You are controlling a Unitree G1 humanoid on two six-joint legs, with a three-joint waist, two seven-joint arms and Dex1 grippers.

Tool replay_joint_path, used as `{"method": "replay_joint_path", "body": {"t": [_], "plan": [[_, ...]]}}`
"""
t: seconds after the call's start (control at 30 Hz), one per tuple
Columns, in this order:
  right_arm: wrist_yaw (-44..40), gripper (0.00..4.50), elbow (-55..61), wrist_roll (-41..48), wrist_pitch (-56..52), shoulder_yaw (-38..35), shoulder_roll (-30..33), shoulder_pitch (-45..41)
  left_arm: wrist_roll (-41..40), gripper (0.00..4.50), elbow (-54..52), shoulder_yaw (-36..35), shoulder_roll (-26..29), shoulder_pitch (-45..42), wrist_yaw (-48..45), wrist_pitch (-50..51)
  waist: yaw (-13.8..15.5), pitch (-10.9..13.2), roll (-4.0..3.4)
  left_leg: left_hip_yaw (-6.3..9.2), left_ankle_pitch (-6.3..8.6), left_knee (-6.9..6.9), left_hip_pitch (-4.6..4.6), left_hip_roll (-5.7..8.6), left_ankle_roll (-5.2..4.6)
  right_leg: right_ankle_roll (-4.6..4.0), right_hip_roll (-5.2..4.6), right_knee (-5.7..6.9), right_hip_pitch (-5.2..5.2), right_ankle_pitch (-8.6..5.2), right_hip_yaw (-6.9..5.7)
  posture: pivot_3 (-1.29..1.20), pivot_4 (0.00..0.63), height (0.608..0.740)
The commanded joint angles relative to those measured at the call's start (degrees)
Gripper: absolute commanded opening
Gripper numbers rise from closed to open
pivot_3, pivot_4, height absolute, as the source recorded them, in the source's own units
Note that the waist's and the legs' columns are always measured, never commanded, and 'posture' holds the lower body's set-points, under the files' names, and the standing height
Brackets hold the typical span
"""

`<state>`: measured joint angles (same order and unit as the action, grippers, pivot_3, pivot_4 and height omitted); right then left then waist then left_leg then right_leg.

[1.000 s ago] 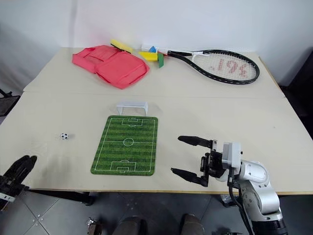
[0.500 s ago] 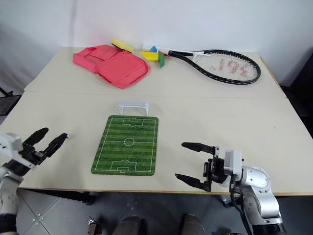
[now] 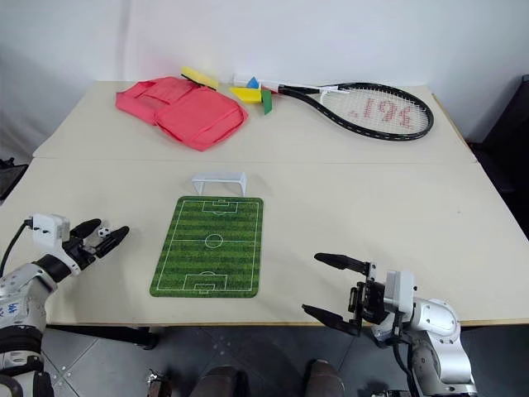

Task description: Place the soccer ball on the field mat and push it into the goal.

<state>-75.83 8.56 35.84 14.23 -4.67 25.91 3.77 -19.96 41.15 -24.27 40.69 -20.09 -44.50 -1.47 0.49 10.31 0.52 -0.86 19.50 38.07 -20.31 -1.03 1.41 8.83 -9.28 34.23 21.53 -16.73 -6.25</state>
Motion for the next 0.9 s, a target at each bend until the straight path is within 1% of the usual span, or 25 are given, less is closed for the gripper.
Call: {"method": "replay_joint_path", "body": {"t": [0.03, 0.2, 0.23, 0.27, 0.4, 0.47, 0.53, 0.67, 0.7, 0.73, 0.8, 0.83, 0.9], "plan": [[-1.4, 4.50, -1.3, 0.4, 3.2, -0.6, -1.1, 1.3, -0.9, 2.93, 1.4, -0.5, 0.6, 0.1, -2.1, 0.1, -0.1, 0.0, 0.00, 0.00, 0.00, 0.00, 0.00, 0.00, 0.00, 0.00, 0.00, 0.00, 0.00, 0.00, 0.00, 0.00, 0.150, 0.740], [-2.9, 4.50, -3.9, 0.1, 6.6, -0.6, -2.4, 1.8, -0.9, 1.26, 1.0, -0.5, 0.6, 0.4, -3.2, 0.0, -0.2, 0.0, 0.00, -0.01, 0.00, 0.01, 0.00, 0.01, 0.00, 0.00, -0.01, 0.02, 0.00, 0.00, 0.01, 0.00, 0.150, 0.740], [-3.1, 4.50, -4.5, 0.0, 7.4, -0.5, -2.7, 1.8, -1.0, 0.98, 1.0, -0.5, 0.6, 0.4, -3.7, -0.3, -0.2, 0.0, 0.00, -0.01, 0.00, 0.01, 0.00, 0.00, 0.00, 0.00, -0.01, 0.03, 0.00, 0.00, 0.01, 0.00, 0.150, 0.740], [-3.1, 4.50, -4.9, 0.0, 8.1, -0.6, -3.2, 1.8, -1.2, 0.86, 1.0, -0.7, 0.5, 0.6, -4.4, -1.3, -0.2, 0.0, 0.00, -0.01, 0.00, 0.01, 0.01, 0.00, 0.00, 0.00, -0.01, 0.04, 0.00, 0.00, 0.01, 0.00, 0.150, 0.740], [-2.4, 4.50, -5.8, 0.5, 9.7, -0.9, -4.9, 1.3, -4.3, 0.86, -1.7, -2.9, -0.5, 1.0, -7.8, -4.6, -0.4, 0.0, 0.00, -0.01, 0.00, 0.01, 0.00, 0.00, 0.00, 0.00, -0.01, 0.03, 0.00, 0.00, 0.01, 0.00, 0.150, 0.740], [-2.0, 4.50, -6.2, 0.5, 10.1, -1.0, -5.4, 0.8, -6.9, 0.86, -5.3, -3.6, -1.1, 0.7, -10.2, -4.7, -0.4, 0.0, 0.00, -0.01, 0.00, 0.01, 0.00, -0.01, 0.00, 0.00, -0.01, 0.04, 0.00, 0.00, 0.01, 0.00, 0.150, 0.740], [-0.9, 4.50, -6.2, 1.1, 9.6, -1.7, -5.7, 0.1, -8.6, 0.86, -10.9, -2.5, -1.3, 0.9, -12.5, -3.2, -0.4, 0.0, 0.00, 0.00, 0.00, 0.03, 0.00, -0.01, 0.00, 0.00, -0.01, 0.04, 0.00, 0.00, 0.01, 0.00, 0.150, 0.740], [-0.8, 4.50, -6.3, 1.6, 9.3, -2.5, -4.9, -0.3, -9.4, 0.86, -22.5, 2.1, -0.8, 2.3, -17.3, 0.1, -0.4, 0.0, -0.01, 0.00, 0.00, 0.05, -0.01, -0.01, 0.00, 0.00, -0.01, 0.04, 0.00, 0.00, 0.03, 0.00, 0.150, 0.740], [-1.7, 4.50, -6.4, 1.9, 9.3, -2.8, -4.1, -0.1, -9.7, 0.86, -26.9, 4.6, -0.5, 2.5, -19.2, 1.7, -0.4, 0.0, -0.04, 0.01, 0.00, 0.05, -0.01, -0.01, 0.00, 0.00, -0.01, 0.04, 0.00, 0.00, 0.03, 0.00, 0.150, 0.740], [-3.0, 4.50, -6.6, 2.4, 8.8, -3.3, -2.9, 0.4, -9.1, 0.86, -31.5, 8.6, 0.0, 2.9, -22.4, 2.5, -0.4, 0.0, -0.07, 0.00, 0.00, 0.04, -0.01, -0.01, 0.00, 0.00, -0.01, 0.04, 0.00, 0.00, 0.04, 0.00, 0.150, 0.740], [-5.5, 4.50, -7.4, 2.9, 8.2, -3.9, -0.3, 1.2, -7.4, 0.86, -37.9, 15.1, 0.8, 4.0, -27.6, 3.2, -0.3, 0.1, -0.09, -0.01, 0.01, 0.04, -0.02, 0.01, -0.01, 0.00, -0.01, 0.02, 0.00, 0.00, 0.06, 0.00, 0.150, 0.740], [-7.2, 4.50, -8.5, 2.3, 8.5, -4.2, 1.3, 1.3, -6.3, 0.86, -39.8, 18.1, 0.9, 4.7, -29.8, 2.6, -0.3, 0.1, -0.10, -0.02, 0.02, 0.06, -0.03, 0.03, -0.03, 0.01, -0.01, 0.01, -0.01, 0.00, 0.11, 0.00, 0.150, 0.740], [-9.1, 4.50, -10.5, 1.3, 8.9, -4.5, 3.7, 1.0, -5.2, 0.86, -40.9, 21.2, 0.5, 5.4, -31.3, 1.9, -0.3, 0.1, -0.15, -0.12, 0.05, 0.06, 0.00, 0.03, -0.09, 0.04, -0.01, -0.05, -0.03, 0.02, 0.18, 0.00, 0.150, 0.740]]}}
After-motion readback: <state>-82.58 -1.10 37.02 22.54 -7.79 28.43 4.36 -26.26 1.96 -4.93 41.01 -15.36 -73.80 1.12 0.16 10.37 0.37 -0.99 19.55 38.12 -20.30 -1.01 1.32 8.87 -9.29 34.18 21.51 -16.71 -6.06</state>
